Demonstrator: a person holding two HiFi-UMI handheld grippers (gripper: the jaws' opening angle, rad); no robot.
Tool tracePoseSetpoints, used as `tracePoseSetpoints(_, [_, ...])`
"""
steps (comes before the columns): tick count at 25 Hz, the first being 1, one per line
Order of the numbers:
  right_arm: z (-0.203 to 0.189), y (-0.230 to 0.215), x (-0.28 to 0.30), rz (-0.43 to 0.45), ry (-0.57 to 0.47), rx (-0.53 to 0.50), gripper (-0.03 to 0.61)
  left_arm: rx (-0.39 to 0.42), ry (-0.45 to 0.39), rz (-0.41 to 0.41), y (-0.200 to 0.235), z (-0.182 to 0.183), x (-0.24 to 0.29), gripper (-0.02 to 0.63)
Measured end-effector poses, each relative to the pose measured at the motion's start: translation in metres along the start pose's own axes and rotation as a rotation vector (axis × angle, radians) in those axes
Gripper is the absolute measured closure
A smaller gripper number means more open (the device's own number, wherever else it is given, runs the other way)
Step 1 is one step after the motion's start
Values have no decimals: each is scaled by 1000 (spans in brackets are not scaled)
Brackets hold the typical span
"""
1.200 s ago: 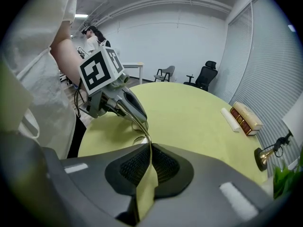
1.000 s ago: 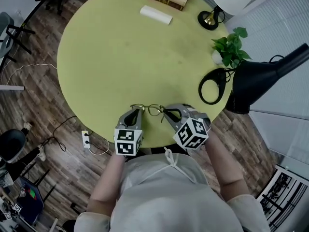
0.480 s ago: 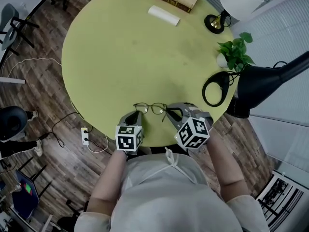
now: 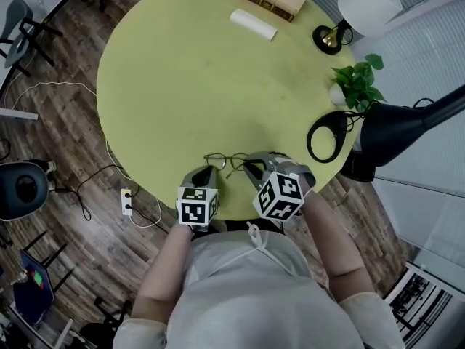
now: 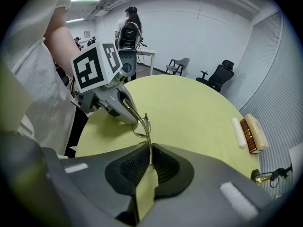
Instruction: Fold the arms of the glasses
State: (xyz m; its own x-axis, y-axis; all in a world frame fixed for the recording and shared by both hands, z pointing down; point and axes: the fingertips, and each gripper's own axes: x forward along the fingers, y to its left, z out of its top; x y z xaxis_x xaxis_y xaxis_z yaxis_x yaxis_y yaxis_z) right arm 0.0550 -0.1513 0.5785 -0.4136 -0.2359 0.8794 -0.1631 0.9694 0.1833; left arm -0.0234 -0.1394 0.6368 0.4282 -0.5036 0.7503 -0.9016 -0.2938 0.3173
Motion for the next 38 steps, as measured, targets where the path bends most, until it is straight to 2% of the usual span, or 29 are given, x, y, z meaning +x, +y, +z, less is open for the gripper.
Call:
tracePoseSetpoints(11, [10, 1, 25, 39, 18, 20, 557, 45, -15, 38, 0, -2, 1, 607])
tracePoseSetpoints(27, [14, 4, 60, 110, 48, 9, 560, 66, -24, 63, 1, -2, 1, 607])
tracePoseSetpoints(34, [11, 3, 63, 84, 55, -15, 558, 88, -23, 64, -1, -2, 2, 607])
tracePoseSetpoints(38, [13, 1, 61, 53, 52, -4, 552, 86, -29, 26, -3, 0, -1, 607])
